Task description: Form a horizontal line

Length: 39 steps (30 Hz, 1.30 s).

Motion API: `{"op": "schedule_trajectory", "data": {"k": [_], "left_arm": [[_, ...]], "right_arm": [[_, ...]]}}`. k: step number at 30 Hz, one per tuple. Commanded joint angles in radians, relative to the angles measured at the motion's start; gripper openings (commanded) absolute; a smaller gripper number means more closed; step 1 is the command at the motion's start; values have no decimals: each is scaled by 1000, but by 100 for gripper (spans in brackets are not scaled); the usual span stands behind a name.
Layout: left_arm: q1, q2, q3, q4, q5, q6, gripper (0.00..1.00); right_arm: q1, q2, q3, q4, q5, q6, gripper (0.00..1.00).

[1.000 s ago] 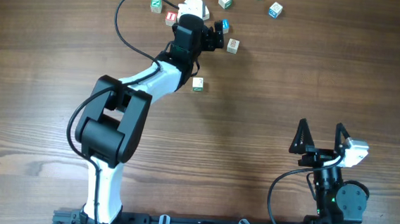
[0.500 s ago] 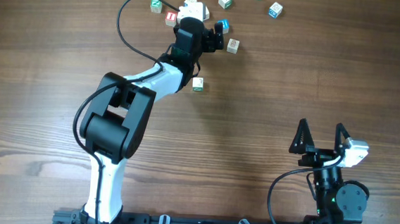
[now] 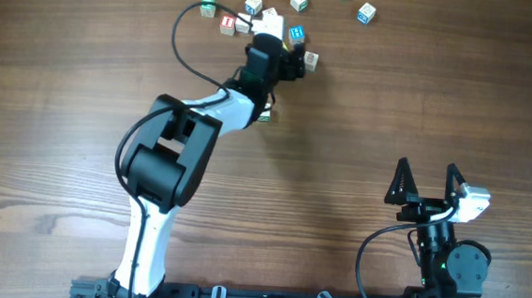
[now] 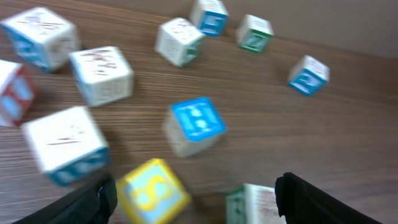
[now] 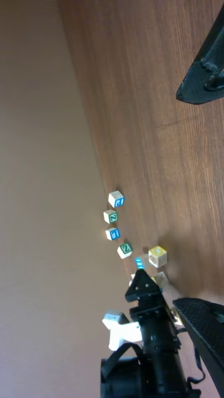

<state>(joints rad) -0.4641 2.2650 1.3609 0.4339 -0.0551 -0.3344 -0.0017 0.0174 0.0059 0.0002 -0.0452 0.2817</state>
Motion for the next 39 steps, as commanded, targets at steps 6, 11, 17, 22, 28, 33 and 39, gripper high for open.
{"op": "schedule_trajectory", "data": {"k": [6,11,17,22,28,33,39], "left_arm": [[-10,8,22,-40,-56,12,83],[-3,13,22,-40,-55,1,84],[-8,19,23,-27,-53,-13,93],[-28,-18,50,-16,-55,44,99],[-33,-42,64,-38,-103,43,99],[-43,-48,64,-53,-103,43,99],[-75,-79,64,-57,-103,43,99]], "right_arm": [[-5,-7,-1,2,-13,-17,100],[-5,-7,-1,2,-13,-17,100],[-5,-7,-1,2,-13,-17,100],[-5,-7,-1,2,-13,-17,100],[-5,-7,-1,2,-13,-17,100],[-5,-7,-1,2,-13,-17,100],[-5,-7,-1,2,-13,-17,100]]}}
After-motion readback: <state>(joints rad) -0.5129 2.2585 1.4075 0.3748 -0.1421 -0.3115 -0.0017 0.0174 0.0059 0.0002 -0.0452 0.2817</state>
